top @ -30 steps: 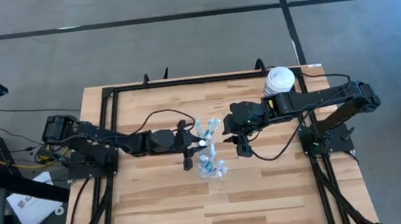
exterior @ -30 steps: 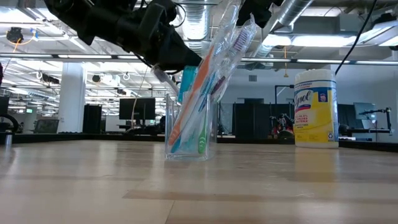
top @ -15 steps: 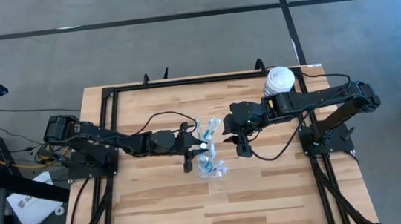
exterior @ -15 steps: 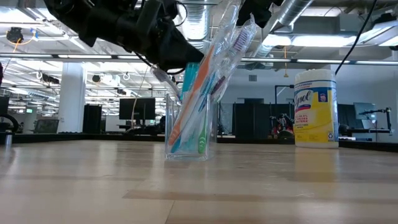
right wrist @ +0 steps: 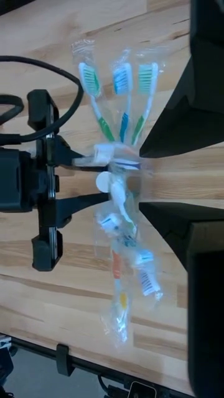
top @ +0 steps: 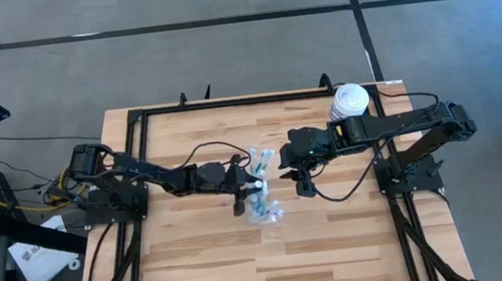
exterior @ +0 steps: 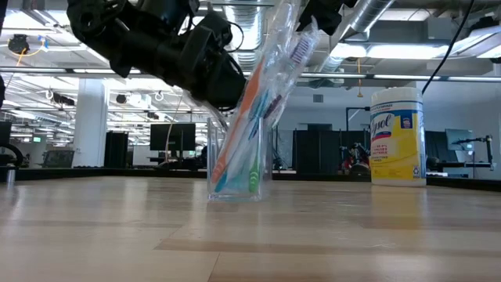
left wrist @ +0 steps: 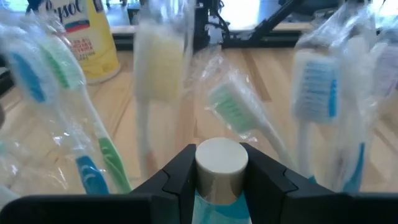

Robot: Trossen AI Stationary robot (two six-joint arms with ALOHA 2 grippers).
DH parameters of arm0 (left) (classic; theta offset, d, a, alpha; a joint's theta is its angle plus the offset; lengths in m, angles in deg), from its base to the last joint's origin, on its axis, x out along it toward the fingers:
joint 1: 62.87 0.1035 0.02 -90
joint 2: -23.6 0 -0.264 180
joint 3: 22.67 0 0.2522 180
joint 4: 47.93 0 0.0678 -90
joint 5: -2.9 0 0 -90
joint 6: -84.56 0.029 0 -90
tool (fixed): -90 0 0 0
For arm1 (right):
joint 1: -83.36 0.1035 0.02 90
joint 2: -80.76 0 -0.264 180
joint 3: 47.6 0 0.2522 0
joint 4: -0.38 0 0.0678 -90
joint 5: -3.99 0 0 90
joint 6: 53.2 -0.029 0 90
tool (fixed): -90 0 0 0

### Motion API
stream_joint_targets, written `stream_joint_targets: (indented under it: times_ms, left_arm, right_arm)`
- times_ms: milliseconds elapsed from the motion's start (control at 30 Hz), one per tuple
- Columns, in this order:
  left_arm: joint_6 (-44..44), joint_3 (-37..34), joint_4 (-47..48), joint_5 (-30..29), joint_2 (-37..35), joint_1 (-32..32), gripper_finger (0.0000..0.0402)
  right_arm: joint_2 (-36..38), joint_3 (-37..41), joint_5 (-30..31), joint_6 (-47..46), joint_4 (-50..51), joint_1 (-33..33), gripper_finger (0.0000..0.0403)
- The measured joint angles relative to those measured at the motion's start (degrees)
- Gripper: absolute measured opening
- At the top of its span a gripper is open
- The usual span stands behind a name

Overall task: Pick & Place toothbrushing station
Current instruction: Put the blue mouthwash into the transparent organizer

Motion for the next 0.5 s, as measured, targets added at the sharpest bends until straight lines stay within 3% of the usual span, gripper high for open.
stream_joint_targets:
  times_ms: [500]
  left_arm:
    - [-0.03,0.0,0.31,0.38,-0.34,-0.02,0.0116]
  right_arm:
    - [0.0,0.0,0.0,0.22,0.22,0.0,0.0117]
